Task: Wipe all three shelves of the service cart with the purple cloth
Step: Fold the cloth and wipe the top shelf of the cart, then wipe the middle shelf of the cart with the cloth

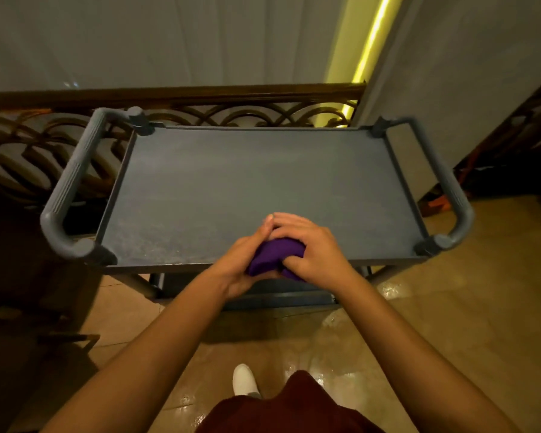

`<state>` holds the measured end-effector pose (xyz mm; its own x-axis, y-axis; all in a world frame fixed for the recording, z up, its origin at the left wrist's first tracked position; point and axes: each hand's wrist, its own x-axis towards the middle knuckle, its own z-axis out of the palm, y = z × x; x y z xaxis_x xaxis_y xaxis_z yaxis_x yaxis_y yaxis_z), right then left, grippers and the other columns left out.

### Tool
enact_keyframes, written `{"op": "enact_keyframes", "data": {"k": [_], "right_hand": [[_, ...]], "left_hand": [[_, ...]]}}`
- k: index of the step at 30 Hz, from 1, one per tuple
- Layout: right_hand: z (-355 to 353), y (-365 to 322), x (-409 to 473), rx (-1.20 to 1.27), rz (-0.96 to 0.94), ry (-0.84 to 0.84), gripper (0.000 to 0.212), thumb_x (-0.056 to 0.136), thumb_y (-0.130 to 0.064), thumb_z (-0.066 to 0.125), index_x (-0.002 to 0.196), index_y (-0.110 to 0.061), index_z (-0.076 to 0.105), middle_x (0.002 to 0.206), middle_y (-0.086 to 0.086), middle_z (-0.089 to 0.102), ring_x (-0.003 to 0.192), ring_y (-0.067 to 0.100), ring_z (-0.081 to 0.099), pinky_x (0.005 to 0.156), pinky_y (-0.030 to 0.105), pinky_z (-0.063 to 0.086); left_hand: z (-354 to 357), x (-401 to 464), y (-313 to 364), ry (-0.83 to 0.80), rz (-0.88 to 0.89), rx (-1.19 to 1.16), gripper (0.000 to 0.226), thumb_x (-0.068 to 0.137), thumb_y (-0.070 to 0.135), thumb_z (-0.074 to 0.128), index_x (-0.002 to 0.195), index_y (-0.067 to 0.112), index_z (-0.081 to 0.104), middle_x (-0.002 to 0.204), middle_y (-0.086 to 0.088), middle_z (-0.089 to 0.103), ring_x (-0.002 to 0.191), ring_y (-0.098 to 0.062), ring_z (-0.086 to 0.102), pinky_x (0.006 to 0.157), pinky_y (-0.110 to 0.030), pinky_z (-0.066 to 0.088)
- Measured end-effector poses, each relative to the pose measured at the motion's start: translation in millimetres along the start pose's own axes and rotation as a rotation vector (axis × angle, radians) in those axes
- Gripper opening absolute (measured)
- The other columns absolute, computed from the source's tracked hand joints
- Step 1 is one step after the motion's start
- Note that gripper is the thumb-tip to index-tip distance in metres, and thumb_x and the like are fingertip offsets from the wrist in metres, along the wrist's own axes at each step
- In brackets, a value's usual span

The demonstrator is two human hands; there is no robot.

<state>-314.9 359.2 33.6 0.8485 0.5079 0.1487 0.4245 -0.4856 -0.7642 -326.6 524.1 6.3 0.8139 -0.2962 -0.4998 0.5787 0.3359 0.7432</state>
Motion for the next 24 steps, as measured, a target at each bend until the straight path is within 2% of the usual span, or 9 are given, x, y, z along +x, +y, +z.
{"op": "enact_keyframes", "data": {"k": [2,4,8,11,13,17,20,22,24], "right_hand": [[-5.5,8.2,-25.7,0.076,0.019,-0.005,0.059,0.070,-0.008,0.080,0.127,-0.013,0.067,0.148,0.005,0.056,0.144,0.018,0.045,0.118,0.030,0.035],[-7.5,15.3,-45.9,0.364,0.149,0.049,0.068,0.078,-0.031,0.079,0.141,-0.022,0.055,0.153,-0.002,0.050,0.142,0.012,0.047,0.112,0.025,0.042],[-1.7,49.0,-92.3,0.897,0.615,0.543,0.044,0.095,-0.042,0.063,0.135,-0.024,0.059,0.140,0.005,0.063,0.127,0.021,0.062,0.086,0.026,0.057],[18.7,67.3,-130.0,1.336,0.767,0.465,0.064,0.088,-0.060,0.061,0.136,-0.018,0.062,0.134,0.015,0.067,0.111,0.029,0.071,0.073,0.038,0.061],[30.0,71.4,-148.4,1.474,0.776,0.439,0.073,0.079,-0.059,0.075,0.138,-0.018,0.061,0.132,0.013,0.069,0.116,0.029,0.070,0.079,0.041,0.062],[35.9,89.7,-162.1,1.312,0.827,0.611,0.074,0.064,-0.045,0.092,0.130,-0.023,0.067,0.119,0.009,0.076,0.109,0.029,0.073,0.078,0.039,0.062],[31.9,103.4,-169.9,1.140,0.812,0.617,0.057,0.068,-0.043,0.088,0.120,-0.031,0.071,0.113,0.003,0.078,0.104,0.026,0.075,0.081,0.043,0.062],[32.4,113.1,-173.2,1.079,0.829,0.581,0.056,0.067,-0.046,0.088,0.118,-0.032,0.071,0.111,0.001,0.079,0.102,0.024,0.076,0.083,0.044,0.062],[30.7,125.4,-171.2,1.092,0.845,0.508,0.059,0.065,-0.052,0.089,0.117,-0.031,0.072,0.110,0.003,0.079,0.102,0.026,0.076,0.082,0.045,0.062]], "left_hand": [[14.8,-3.8,-13.4,0.016,0.030,-0.101,0.048,0.079,0.047,0.066,0.108,0.011,0.073,0.105,-0.016,0.074,0.086,-0.020,0.073,0.075,-0.035,0.060],[22.9,-5.7,-27.3,0.045,0.057,-0.120,0.046,0.079,0.036,0.072,0.115,0.008,0.069,0.106,-0.016,0.073,0.085,-0.021,0.072,0.077,-0.037,0.059],[42.4,-12.5,-52.1,0.125,0.115,-0.154,0.043,0.073,0.016,0.081,0.113,0.013,0.068,0.104,-0.011,0.076,0.089,-0.021,0.074,0.069,-0.035,0.061],[62.2,-16.9,-80.0,0.184,0.131,-0.178,0.045,0.071,0.008,0.081,0.113,0.015,0.065,0.103,-0.007,0.077,0.090,-0.021,0.075,0.068,-0.034,0.060],[78.5,-19.9,-102.5,0.208,0.128,-0.119,0.048,0.070,0.008,0.083,0.114,0.014,0.065,0.107,-0.008,0.076,0.094,-0.023,0.075,0.072,-0.033,0.059],[90.2,-20.4,-130.2,0.231,0.085,0.133,0.040,0.079,0.009,0.079,0.116,0.012,0.063,0.116,-0.012,0.070,0.104,-0.024,0.071,0.080,-0.033,0.060],[90.1,-13.5,-133.3,0.262,0.072,0.459,0.035,0.087,0.024,0.074,0.117,0.014,0.060,0.107,-0.005,0.069,0.090,-0.011,0.071,0.068,-0.017,0.057],[87.1,-3.0,-136.0,0.300,0.088,0.610,0.049,0.087,0.038,0.073,0.127,0.019,0.053,0.107,0.004,0.067,0.089,-0.003,0.068,0.063,-0.012,0.053],[85.2,11.8,-139.5,0.204,0.074,0.658,0.070,0.083,0.048,0.075,0.142,0.028,0.043,0.122,0.014,0.059,0.105,0.000,0.061,0.074,-0.014,0.051]]}}
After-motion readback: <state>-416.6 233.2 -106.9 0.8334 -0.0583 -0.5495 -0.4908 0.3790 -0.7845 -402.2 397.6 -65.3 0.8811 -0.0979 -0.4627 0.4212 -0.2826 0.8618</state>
